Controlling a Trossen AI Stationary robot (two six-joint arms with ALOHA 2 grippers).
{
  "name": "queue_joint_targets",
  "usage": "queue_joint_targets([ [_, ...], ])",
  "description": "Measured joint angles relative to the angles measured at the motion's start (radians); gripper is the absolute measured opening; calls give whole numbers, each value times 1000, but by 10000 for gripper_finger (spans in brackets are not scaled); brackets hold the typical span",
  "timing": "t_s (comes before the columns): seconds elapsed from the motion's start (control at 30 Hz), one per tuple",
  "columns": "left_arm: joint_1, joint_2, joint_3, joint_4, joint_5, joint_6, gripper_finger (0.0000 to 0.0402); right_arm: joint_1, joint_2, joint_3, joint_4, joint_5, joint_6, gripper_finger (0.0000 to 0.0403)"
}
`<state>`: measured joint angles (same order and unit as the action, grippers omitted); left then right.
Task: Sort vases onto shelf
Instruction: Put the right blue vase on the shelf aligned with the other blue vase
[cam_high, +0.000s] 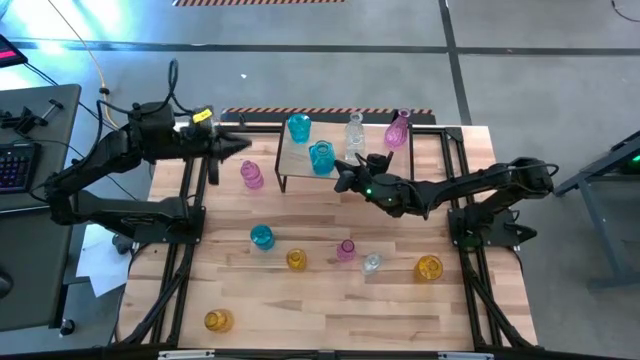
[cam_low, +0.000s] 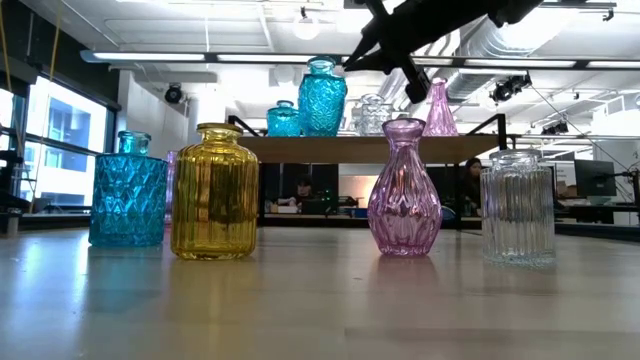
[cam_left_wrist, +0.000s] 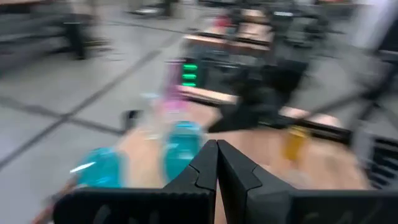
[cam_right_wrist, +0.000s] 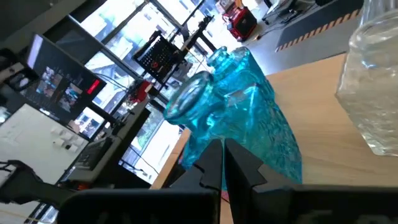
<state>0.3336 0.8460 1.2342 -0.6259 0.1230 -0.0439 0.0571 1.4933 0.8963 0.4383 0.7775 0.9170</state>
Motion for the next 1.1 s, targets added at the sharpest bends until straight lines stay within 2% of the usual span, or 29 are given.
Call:
queue_joint_targets([
  [0.1,0,36,0,21,136,-17,0,28,0,0,1,64,-2,0],
  [0.27,0,144,1,46,207,16,0,89,-4,0,1,132,-3,0],
  [0.4,0,246,19,41,320,120,0,149,-4,0,0,132,2,0],
  [0.57,0,368,102,1,361,280,0,232,-4,0,0,164,10,0],
  [0.67,0,435,192,-64,334,376,2,280,-4,0,-5,197,23,0],
  [0.8,-1,532,321,-157,214,524,16,324,-5,0,-51,199,55,0],
  [0.93,0,623,411,-199,83,627,45,344,-5,0,-140,193,138,0],
  [1.1,-2,697,459,-234,9,743,91,345,-5,0,-217,147,185,0],
])
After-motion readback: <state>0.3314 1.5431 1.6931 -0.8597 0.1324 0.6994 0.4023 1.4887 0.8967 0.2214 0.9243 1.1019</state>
